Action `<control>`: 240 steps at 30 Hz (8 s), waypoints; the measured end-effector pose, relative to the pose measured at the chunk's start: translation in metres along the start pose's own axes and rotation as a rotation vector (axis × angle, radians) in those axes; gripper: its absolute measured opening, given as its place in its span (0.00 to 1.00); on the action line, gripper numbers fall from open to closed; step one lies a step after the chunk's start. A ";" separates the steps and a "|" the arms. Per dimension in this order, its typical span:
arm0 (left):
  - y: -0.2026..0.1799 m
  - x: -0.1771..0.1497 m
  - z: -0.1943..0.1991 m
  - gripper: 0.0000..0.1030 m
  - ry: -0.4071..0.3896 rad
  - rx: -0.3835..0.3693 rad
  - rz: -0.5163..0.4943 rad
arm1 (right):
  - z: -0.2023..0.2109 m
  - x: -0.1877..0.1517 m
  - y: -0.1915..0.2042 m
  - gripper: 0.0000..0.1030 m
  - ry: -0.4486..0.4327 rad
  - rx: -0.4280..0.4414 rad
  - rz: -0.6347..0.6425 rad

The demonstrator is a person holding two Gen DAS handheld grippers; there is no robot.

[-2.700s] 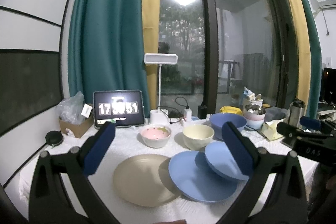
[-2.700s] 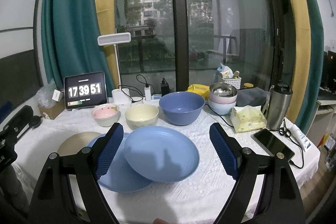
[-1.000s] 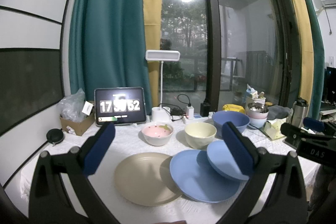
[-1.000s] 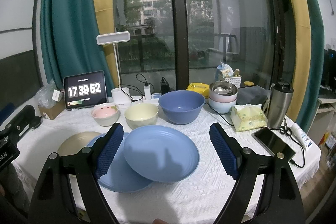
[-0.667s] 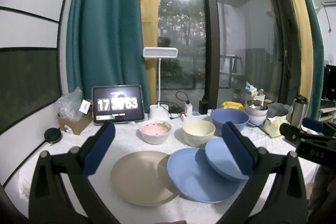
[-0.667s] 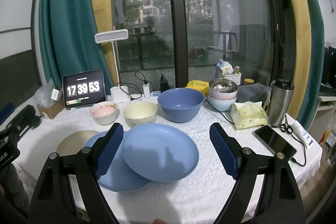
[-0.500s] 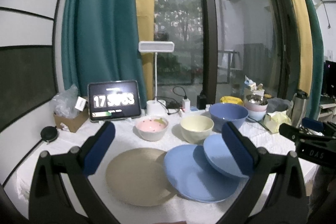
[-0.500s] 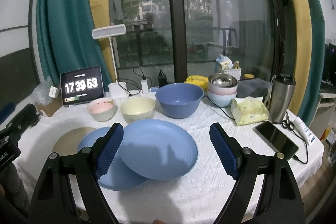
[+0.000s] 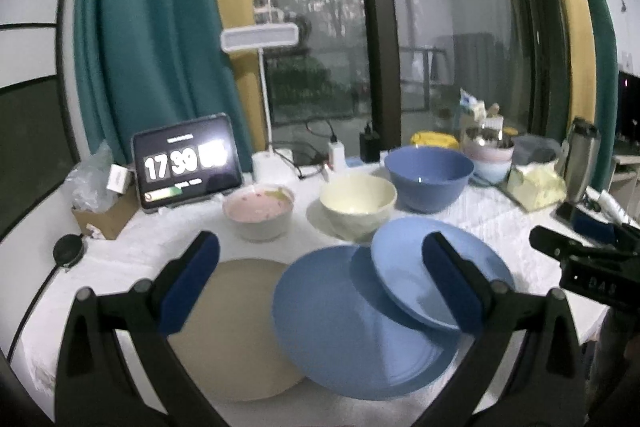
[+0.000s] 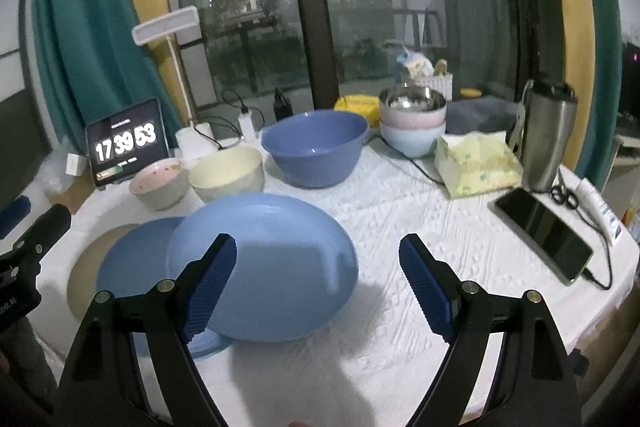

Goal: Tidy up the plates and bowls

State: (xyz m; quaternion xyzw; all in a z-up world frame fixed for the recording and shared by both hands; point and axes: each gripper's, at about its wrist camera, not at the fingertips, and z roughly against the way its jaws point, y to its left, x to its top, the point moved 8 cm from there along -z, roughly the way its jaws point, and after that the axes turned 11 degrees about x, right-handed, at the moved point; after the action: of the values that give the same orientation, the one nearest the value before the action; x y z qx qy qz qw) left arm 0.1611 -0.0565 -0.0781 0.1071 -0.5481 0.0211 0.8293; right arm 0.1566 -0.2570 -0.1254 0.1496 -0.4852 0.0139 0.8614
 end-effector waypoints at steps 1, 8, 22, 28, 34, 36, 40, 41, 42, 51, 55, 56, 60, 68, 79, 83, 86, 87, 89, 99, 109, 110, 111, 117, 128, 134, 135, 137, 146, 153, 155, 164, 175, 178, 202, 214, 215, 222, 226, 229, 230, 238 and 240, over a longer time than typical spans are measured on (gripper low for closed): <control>-0.005 -0.002 -0.005 0.99 0.015 0.000 -0.010 | -0.005 -0.002 -0.004 0.84 0.010 0.003 -0.006; -0.031 -0.011 -0.031 0.98 0.081 -0.008 -0.074 | -0.036 -0.009 -0.026 0.84 0.067 0.022 -0.042; -0.069 -0.040 -0.073 0.72 0.244 -0.050 -0.148 | -0.087 -0.032 -0.048 0.76 0.206 0.086 -0.114; -0.077 -0.057 -0.090 0.48 0.334 -0.049 -0.153 | -0.101 -0.040 -0.050 0.62 0.264 0.111 -0.135; -0.083 -0.065 -0.096 0.37 0.376 -0.054 -0.160 | -0.108 -0.044 -0.050 0.44 0.300 0.132 -0.141; -0.086 -0.067 -0.096 0.32 0.381 -0.062 -0.165 | -0.108 -0.044 -0.050 0.36 0.299 0.136 -0.138; -0.090 -0.067 -0.096 0.28 0.380 -0.051 -0.173 | -0.107 -0.044 -0.051 0.26 0.300 0.126 -0.127; -0.089 -0.067 -0.096 0.28 0.383 -0.047 -0.171 | -0.107 -0.043 -0.052 0.24 0.298 0.125 -0.128; -0.089 -0.068 -0.097 0.27 0.385 -0.044 -0.170 | -0.106 -0.043 -0.053 0.21 0.296 0.125 -0.131; -0.102 -0.063 -0.092 0.27 0.376 -0.055 -0.181 | -0.096 -0.032 -0.066 0.20 0.264 0.115 -0.127; -0.116 -0.061 -0.088 0.27 0.374 -0.080 -0.192 | -0.087 -0.028 -0.080 0.20 0.247 0.094 -0.137; -0.121 -0.061 -0.088 0.27 0.372 -0.089 -0.198 | -0.085 -0.027 -0.085 0.20 0.243 0.086 -0.140; -0.139 -0.061 -0.087 0.27 0.375 -0.114 -0.219 | -0.080 -0.026 -0.100 0.20 0.236 0.059 -0.158; -0.169 -0.069 -0.090 0.27 0.402 -0.151 -0.257 | -0.074 -0.029 -0.130 0.20 0.237 0.014 -0.188; -0.179 -0.078 -0.099 0.29 0.456 -0.159 -0.281 | -0.071 -0.029 -0.140 0.20 0.222 -0.007 -0.200; -0.177 -0.081 -0.100 0.30 0.472 -0.155 -0.287 | -0.068 -0.024 -0.140 0.20 0.206 -0.024 -0.194; -0.173 -0.078 -0.097 0.31 0.462 -0.155 -0.274 | -0.064 -0.021 -0.139 0.21 0.196 -0.034 -0.189; -0.172 -0.077 -0.095 0.31 0.455 -0.153 -0.270 | -0.063 -0.020 -0.138 0.21 0.193 -0.035 -0.187; -0.169 -0.072 -0.092 0.33 0.440 -0.153 -0.262 | -0.061 -0.017 -0.136 0.21 0.187 -0.039 -0.181; -0.148 -0.058 -0.077 0.34 0.391 -0.156 -0.216 | -0.046 -0.004 -0.118 0.23 0.150 -0.047 -0.142; -0.113 -0.048 -0.065 0.46 0.344 -0.148 -0.143 | -0.042 -0.001 -0.080 0.24 0.144 -0.011 -0.097; -0.110 -0.048 -0.065 0.46 0.341 -0.145 -0.137 | -0.042 0.000 -0.076 0.24 0.143 -0.005 -0.091; -0.105 -0.047 -0.064 0.46 0.337 -0.140 -0.128 | -0.042 0.000 -0.071 0.24 0.142 0.000 -0.083; -0.078 -0.046 -0.062 0.46 0.317 -0.110 -0.094 | -0.045 0.001 -0.046 0.24 0.147 0.023 -0.052; -0.034 -0.051 -0.060 0.46 0.300 -0.083 -0.036 | -0.050 -0.009 -0.006 0.24 0.164 0.044 -0.011; -0.011 -0.055 -0.056 0.46 0.280 -0.071 0.003 | -0.050 -0.016 0.016 0.24 0.177 0.048 0.018; -0.007 -0.056 -0.056 0.46 0.279 -0.069 0.011 | -0.050 -0.018 0.019 0.24 0.180 0.048 0.024; 0.000 -0.058 -0.056 0.46 0.278 -0.069 0.026 | -0.051 -0.021 0.026 0.24 0.187 0.048 0.031; 0.025 -0.067 -0.056 0.46 0.268 -0.048 0.048 | -0.057 -0.039 0.045 0.24 0.218 0.066 0.030; 0.035 -0.077 -0.061 0.46 0.272 -0.027 0.058 | -0.066 -0.054 0.052 0.24 0.250 0.084 0.017; 0.037 -0.080 -0.061 0.46 0.274 -0.023 0.062 | -0.067 -0.058 0.054 0.24 0.258 0.092 0.013; 0.043 -0.095 -0.068 0.46 0.296 -0.003 0.060 | -0.078 -0.081 0.059 0.24 0.303 0.110 -0.009; 0.038 -0.100 -0.076 0.46 0.293 0.000 0.034 | -0.090 -0.091 0.054 0.28 0.323 0.127 -0.040; 0.037 -0.101 -0.077 0.46 0.288 -0.008 0.027 | -0.091 -0.091 0.055 0.28 0.318 0.134 -0.033; 0.036 -0.105 -0.063 0.29 0.274 -0.040 0.000 | -0.077 -0.079 0.077 0.22 0.265 0.132 0.052; 0.032 -0.093 -0.052 0.30 0.241 -0.048 0.006 | -0.060 -0.066 0.073 0.22 0.217 0.138 0.045; 0.032 -0.092 -0.051 0.30 0.239 -0.049 0.007 | -0.058 -0.065 0.073 0.22 0.213 0.139 0.044; 0.027 -0.079 -0.043 0.30 0.210 -0.045 0.009 | -0.047 -0.055 0.070 0.22 0.177 0.149 0.038; 0.022 -0.073 -0.038 0.30 0.195 -0.048 0.003 | -0.040 -0.049 0.064 0.22 0.156 0.153 0.032; 0.016 -0.071 -0.036 0.30 0.193 -0.054 -0.002 | -0.037 -0.046 0.058 0.22 0.147 0.150 0.022; 0.013 -0.071 -0.036 0.30 0.192 -0.057 -0.005 | -0.036 -0.046 0.056 0.22 0.145 0.149 0.019; -0.007 -0.067 -0.035 0.30 0.194 -0.071 -0.028 | -0.030 -0.044 0.038 0.22 0.130 0.140 -0.009; -0.011 -0.066 -0.035 0.30 0.193 -0.074 -0.032 | -0.029 -0.044 0.034 0.22 0.126 0.139 -0.016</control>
State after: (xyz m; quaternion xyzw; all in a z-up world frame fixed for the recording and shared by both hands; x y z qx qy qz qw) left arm 0.1678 -0.0549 -0.1532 0.0826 -0.4645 -0.0021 0.8817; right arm 0.1516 -0.2118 -0.1679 0.2117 -0.4265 0.0502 0.8780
